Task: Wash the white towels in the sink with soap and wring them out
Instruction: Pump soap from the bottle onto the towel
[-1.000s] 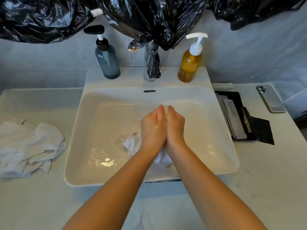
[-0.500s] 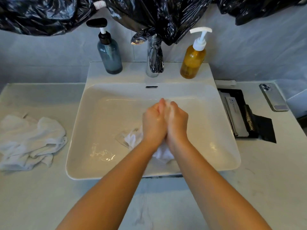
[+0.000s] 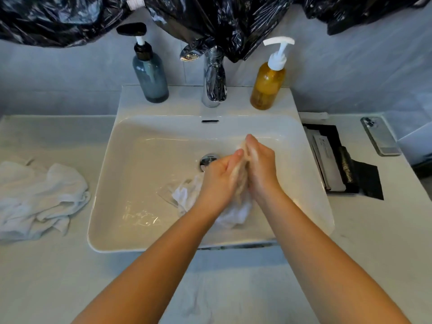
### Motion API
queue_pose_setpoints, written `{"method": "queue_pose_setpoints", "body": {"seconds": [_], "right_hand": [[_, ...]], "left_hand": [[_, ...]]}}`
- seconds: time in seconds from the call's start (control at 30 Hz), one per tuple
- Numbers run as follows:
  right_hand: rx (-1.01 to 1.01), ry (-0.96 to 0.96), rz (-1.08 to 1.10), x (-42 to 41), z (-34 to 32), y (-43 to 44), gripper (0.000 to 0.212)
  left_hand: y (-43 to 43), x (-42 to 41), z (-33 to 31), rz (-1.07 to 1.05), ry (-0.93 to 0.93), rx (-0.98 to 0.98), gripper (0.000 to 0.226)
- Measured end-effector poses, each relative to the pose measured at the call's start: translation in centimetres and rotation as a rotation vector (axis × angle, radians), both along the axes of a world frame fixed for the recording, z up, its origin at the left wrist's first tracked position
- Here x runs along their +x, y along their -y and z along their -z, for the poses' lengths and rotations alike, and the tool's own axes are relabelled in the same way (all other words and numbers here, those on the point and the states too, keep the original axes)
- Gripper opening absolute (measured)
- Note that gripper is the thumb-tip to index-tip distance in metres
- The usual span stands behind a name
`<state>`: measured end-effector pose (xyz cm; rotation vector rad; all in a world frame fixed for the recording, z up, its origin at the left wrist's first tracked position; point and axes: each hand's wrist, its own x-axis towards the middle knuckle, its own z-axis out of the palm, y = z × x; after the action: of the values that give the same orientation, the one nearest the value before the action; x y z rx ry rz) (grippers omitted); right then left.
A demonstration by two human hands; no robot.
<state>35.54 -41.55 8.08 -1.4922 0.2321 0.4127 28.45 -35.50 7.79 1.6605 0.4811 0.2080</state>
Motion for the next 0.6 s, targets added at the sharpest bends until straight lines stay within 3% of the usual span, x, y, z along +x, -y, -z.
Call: {"method": "queue_pose_setpoints", "body": {"seconds": [0.07,0.2,0.27,0.3,0.43,0.53,0.6], "right_hand": [[0.059,0.05,-0.131,0.3,-0.4,1.4,0.039],[0.021,0.254,-0.444,1.6,-1.1,4.0,0.04],[0.022,0.353,-0.56,2.1,-2.5,4.4,0.017],[0.041,0.373,-0.593,2.4,-3.1,4.5,0.011],[0.012,0.431,-0.743,3.1,-5.7,4.6,0.022],[-0.203,0.479,-0.866,3.4,-6.4,4.4,0.034],[-0.166,0.458,-0.831,3.2,-6.6,4.1,0.036]], "left_hand": [[-3.0,0.0,-0.6,0.018,0.039,0.006,0.043],[-7.9,-0.5,-2.6,0.234,0.105,0.181,0.016],[-9.1,-0.3,-3.9,0.291,0.166,0.126,0.004],[-9.6,-0.1,-4.6,0.325,0.188,0.09,0.009],[-10.7,0.7,-6.6,0.534,0.155,0.06,0.027],[-10.8,1.0,-6.7,0.539,0.127,-0.011,0.02],[-10.7,1.0,-6.7,0.484,0.144,-0.067,0.024]]}}
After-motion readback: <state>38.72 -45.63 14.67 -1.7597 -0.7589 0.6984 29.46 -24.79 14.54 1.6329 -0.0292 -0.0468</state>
